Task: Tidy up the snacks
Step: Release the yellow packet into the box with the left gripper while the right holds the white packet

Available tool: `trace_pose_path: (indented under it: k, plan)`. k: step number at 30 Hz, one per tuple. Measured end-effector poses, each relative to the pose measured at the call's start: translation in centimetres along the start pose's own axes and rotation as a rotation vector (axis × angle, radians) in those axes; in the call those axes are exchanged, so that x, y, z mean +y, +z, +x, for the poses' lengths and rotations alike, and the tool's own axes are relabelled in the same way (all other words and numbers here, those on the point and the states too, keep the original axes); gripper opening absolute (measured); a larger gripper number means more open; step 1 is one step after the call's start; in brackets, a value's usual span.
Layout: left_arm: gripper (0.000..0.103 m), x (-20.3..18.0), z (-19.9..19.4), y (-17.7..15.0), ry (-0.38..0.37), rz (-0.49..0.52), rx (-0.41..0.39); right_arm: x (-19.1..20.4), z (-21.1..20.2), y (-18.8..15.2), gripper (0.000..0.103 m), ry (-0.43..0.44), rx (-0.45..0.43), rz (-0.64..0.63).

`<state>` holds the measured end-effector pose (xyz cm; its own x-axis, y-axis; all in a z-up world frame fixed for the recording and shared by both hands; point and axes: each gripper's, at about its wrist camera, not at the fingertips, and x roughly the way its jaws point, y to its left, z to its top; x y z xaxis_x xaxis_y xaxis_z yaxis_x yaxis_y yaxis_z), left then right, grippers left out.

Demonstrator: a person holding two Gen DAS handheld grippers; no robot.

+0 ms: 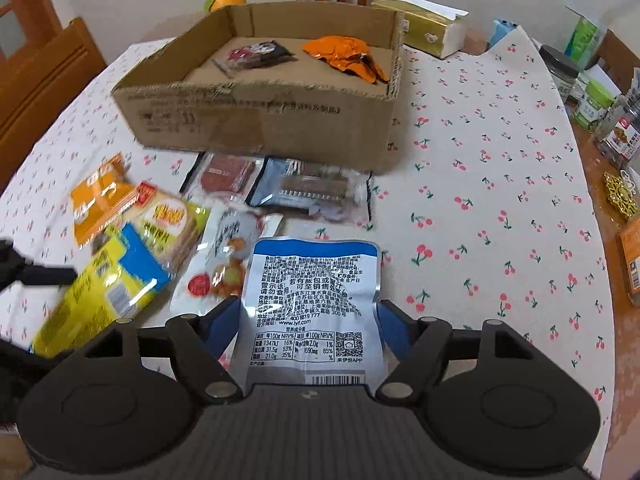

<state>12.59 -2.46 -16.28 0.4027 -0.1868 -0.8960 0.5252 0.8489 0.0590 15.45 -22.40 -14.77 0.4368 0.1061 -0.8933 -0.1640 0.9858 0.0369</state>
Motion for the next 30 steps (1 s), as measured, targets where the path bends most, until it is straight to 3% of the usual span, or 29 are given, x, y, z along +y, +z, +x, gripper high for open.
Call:
trace_pose_path:
  k: [3, 10, 19, 30]
  plan:
    - [0.066, -0.1, 0.2, 0.1, -0.001, -0.002, 0.008, 0.1, 0.3, -0.6, 0.078, -0.014, 0.009, -0.018]
    - [0.059, 0.1, 0.2, 0.0, -0.006, -0.016, 0.010, -0.3, 0.6, -1.0, 0.079, -0.006, 0.024, -0.008]
    - [0.057, 0.2, -0.5, 0.2, -0.006, -0.017, 0.007, -0.6, 1.0, -0.9, 0.082, 0.011, 0.059, -0.007]
    - [0.057, 1.0, -3.1, 1.5, -0.056, -0.011, 0.015, -1.0, -0.7, -0.5, 0.079, 0.013, 0.036, -0.018]
